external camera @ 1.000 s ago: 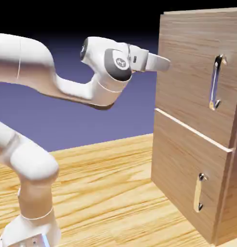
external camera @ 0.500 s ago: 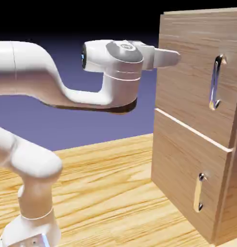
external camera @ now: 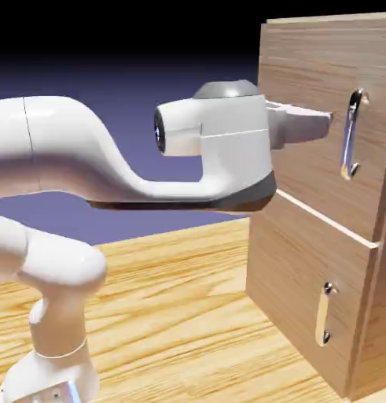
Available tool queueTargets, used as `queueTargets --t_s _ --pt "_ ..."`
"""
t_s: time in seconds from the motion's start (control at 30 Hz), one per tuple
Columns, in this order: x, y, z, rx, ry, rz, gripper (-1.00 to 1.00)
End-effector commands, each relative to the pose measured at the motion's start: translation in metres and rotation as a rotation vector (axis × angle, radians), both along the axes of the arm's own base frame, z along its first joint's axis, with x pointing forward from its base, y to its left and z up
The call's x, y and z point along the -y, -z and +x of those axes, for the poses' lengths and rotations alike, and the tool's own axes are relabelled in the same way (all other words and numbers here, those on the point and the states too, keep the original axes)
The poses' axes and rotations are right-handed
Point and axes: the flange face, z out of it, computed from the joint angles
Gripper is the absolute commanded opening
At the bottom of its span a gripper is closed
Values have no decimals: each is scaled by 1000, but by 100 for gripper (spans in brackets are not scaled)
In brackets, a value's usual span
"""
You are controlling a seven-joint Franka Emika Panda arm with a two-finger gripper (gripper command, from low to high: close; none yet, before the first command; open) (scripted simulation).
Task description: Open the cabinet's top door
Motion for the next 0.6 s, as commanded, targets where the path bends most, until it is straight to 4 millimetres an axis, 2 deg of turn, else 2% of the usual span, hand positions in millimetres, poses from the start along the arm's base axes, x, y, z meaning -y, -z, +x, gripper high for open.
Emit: queueTargets --t_s 0.0,0.1,0.13,0.3,0.33,0.37,0.57 --pt "8 5 1 -2 4 2 0" --pt "30 20 6 -10 15 7 0" --pt "30 20 6 -10 15 7 0" --pt "27 20 56 -10 15 7 0" --pt "27 20 56 -10 15 7 -100" --pt "27 20 56 -10 15 7 -100" --pt "13 20 20 -10 114 8 -100"
